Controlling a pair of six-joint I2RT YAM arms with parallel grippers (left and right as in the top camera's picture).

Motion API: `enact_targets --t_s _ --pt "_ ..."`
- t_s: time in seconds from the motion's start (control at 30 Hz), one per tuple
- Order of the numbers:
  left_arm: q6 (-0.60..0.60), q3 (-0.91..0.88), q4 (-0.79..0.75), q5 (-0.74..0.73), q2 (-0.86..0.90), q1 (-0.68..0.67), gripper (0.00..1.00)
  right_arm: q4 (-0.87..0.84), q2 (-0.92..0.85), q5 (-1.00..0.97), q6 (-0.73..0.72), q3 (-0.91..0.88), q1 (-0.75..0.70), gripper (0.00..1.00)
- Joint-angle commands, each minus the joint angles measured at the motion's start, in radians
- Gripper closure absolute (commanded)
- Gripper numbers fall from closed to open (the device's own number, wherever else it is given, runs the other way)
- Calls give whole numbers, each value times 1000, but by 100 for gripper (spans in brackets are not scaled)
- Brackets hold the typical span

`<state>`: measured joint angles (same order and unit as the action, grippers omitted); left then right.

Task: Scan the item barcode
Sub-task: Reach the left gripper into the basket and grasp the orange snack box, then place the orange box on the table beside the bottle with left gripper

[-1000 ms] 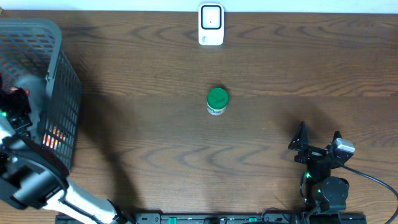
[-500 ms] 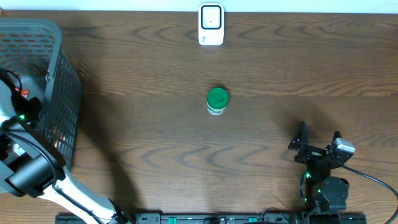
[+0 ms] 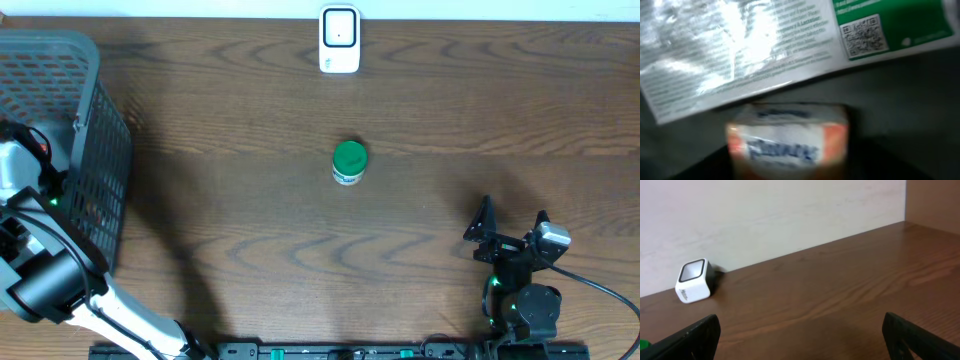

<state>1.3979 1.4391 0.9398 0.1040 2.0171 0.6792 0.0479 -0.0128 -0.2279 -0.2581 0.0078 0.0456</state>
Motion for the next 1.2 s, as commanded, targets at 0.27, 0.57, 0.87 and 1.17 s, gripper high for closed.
enact_targets --t_s 0.27,0.57,0.87,1.17 --pt "-122 39 46 -185 -10 22 43 2 3 1 13 -2 8 1" --pt "-125 283 -90 -720 -290 100 44 2 3 1 13 -2 8 1" --pt "-176 357 -271 -631 -665 11 43 2 3 1 13 -2 8 1" --pt "-571 356 -127 -413 -706 -709 40 2 3 1 13 -2 8 1"
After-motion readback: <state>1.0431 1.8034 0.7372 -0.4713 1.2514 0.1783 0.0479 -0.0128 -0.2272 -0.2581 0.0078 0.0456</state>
